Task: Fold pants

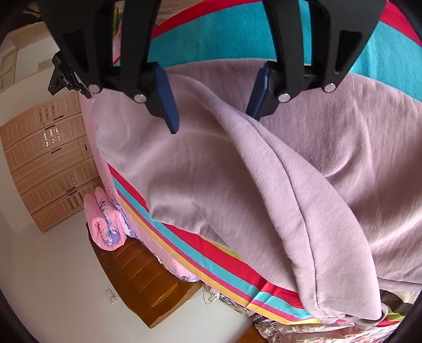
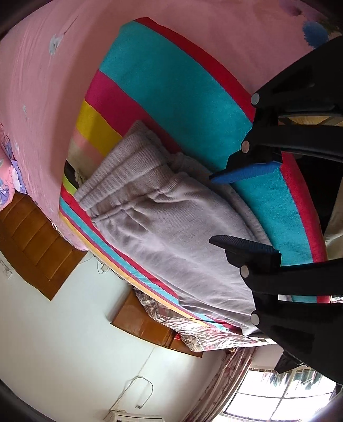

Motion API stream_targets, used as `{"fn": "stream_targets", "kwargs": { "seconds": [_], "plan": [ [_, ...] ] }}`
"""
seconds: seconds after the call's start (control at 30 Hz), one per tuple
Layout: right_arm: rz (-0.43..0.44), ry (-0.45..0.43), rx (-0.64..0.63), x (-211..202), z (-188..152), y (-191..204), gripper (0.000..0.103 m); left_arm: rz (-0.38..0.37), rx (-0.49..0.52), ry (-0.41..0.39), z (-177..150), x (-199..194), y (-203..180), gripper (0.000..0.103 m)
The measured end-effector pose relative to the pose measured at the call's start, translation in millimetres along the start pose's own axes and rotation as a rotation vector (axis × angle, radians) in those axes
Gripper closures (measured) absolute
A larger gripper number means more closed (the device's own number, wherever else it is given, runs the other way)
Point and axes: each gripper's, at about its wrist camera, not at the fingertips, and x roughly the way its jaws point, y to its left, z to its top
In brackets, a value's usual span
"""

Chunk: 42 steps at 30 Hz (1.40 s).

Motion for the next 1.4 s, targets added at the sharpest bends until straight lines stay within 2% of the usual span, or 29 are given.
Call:
{"fn": "stream_targets", "kwargs": {
  "seconds": [0.07, 0.1, 0.13, 0.2, 0.33, 0.43, 0.5, 0.57, 0.6, 0.63, 0.67, 0.7, 0.73, 0.8, 0.9, 0.97, 1.03, 1.07, 1.13, 1.2, 1.27, 1.33, 1.4],
  "plan": [
    [0.010, 0.019, -0.024, 7, -5, 8, 0.063, 0.015, -0.008, 0.012, -1, 3, 1, 0.065],
    [0.004, 0.021, -0.033, 9, -7, 11, 0.067, 0.025, -0.016, 0.019, -2, 4, 2, 0.076],
    [-0.010, 0.018, -0.042, 11, -9, 14, 0.081, 0.037, -0.013, 0.021, -3, 4, 1, 0.085],
    [-0.053, 0.012, -0.066, 13, -12, 17, 0.091, 0.060, 0.022, 0.004, -9, -2, -5, 0.091],
    [-0.072, -0.011, -0.088, 5, -13, 19, 0.095, 0.102, 0.117, -0.043, -22, -20, -23, 0.092],
    [-0.097, 0.002, -0.087, 9, -17, 16, 0.096, 0.118, 0.075, -0.012, -25, -4, -5, 0.092],
    [-0.102, 0.001, -0.089, 12, -19, 11, 0.097, 0.093, 0.068, -0.039, -28, -1, 2, 0.091],
    [-0.102, -0.007, -0.083, 10, -19, 11, 0.097, 0.087, 0.077, -0.034, -28, -2, 1, 0.087],
    [-0.109, -0.007, -0.094, 10, -18, 13, 0.097, 0.078, 0.083, -0.034, -28, -2, -1, 0.078],
    [-0.122, 0.000, -0.119, 10, -18, 17, 0.096, 0.066, 0.088, -0.036, -27, -3, -2, 0.061],
    [-0.138, 0.003, -0.139, 8, -17, 21, 0.094, 0.068, 0.091, -0.044, -26, -6, -4, 0.050],
    [-0.150, -0.006, -0.146, 3, -17, 25, 0.085, 0.103, 0.091, -0.071, -25, -13, -7, 0.028],
    [-0.192, -0.027, -0.155, -5, -16, 30, 0.075, 0.146, 0.091, -0.109, -23, -22, -9, 0.017],
    [-0.314, -0.100, -0.226, -20, -16, 49, 0.061, 0.192, 0.084, -0.195, -19, -44, -12, 0.016],
    [-0.267, -0.161, -0.369, -25, -17, 87, 0.059, 0.194, 0.089, -0.256, -6, -64, -16, 0.008],
    [-0.214, -0.126, -0.490, -4, -25, 119, 0.055, 0.221, 0.114, -0.258, 4, -62, -21, 0.005],
    [-0.204, -0.051, -0.608, 29, -40, 144, 0.054, 0.278, 0.109, -0.229, 11, -52, -23, 0.005],
    [-0.206, -0.014, -0.660, 45, -48, 153, 0.054, 0.283, 0.098, -0.216, 13, -48, -23, 0.005],
    [-0.223, 0.071, -0.728, 69, -63, 160, 0.054, 0.283, 0.068, -0.203, 11, -45, -16, 0.005],
    [-0.263, 0.132, -0.782, 84, -72, 150, 0.054, 0.305, 0.040, -0.194, 10, -44, -7, 0.005],
    [-0.239, 0.133, -0.814, 79, -75, 145, 0.052, 0.341, 0.011, -0.203, 10, -49, 6, 0.005],
    [-0.254, 0.152, -0.808, 75, -70, 145, 0.052, 0.376, -0.023, -0.221, 15, -59, 22, 0.005],
    [-0.269, 0.112, -0.810, 66, -61, 154, 0.052, 0.406, -0.045, -0.265, 23, -74, 39, 0.005]
  ]
}}
